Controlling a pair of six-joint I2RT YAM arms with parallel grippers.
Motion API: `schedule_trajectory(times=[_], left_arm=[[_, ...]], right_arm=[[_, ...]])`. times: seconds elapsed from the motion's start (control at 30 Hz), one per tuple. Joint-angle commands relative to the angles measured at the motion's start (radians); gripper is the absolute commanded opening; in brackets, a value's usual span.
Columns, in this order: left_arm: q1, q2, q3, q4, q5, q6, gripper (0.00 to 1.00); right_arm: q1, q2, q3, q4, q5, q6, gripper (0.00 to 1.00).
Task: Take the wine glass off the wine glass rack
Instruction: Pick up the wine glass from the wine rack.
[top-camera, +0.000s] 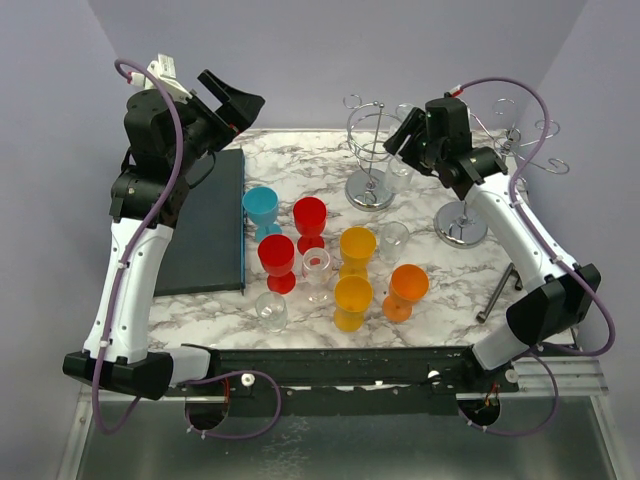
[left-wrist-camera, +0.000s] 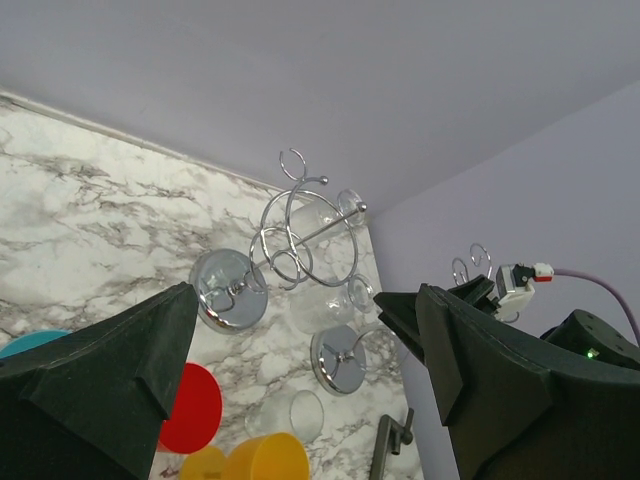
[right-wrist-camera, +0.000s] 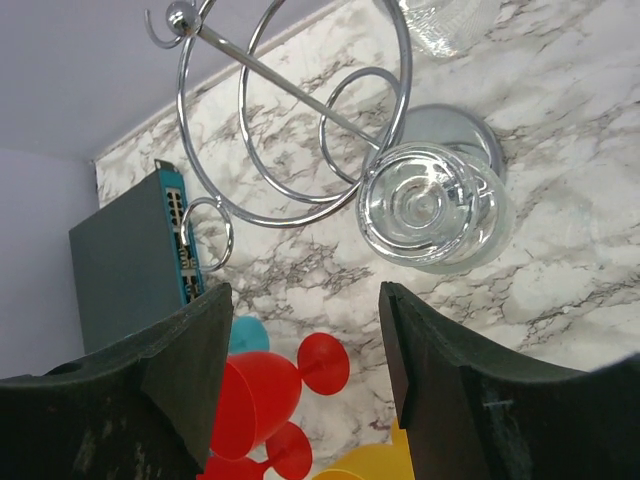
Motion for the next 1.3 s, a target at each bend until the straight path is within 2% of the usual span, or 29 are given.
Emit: schedule_trajectory(times=[0.0,1.0,1.27], left_arm=[[0.004,-0.007,-0.018,0.037,0.026,0.003,0.99],[0.004,0.001,-0.017,0.048,0.031,0.013,0.99],[0.004,0.001,-0.015,0.047,0.028,0.018,0.99]], right_arm=[[-0.01,-0.007,-0.011,0.018,0.122,0.022,0.66],[-0.096,0.08,-0.048,0.069,0.101,0.062,0.65],[-0.11,0.092,-0.077,0.104,0.066,0.092,0.6]])
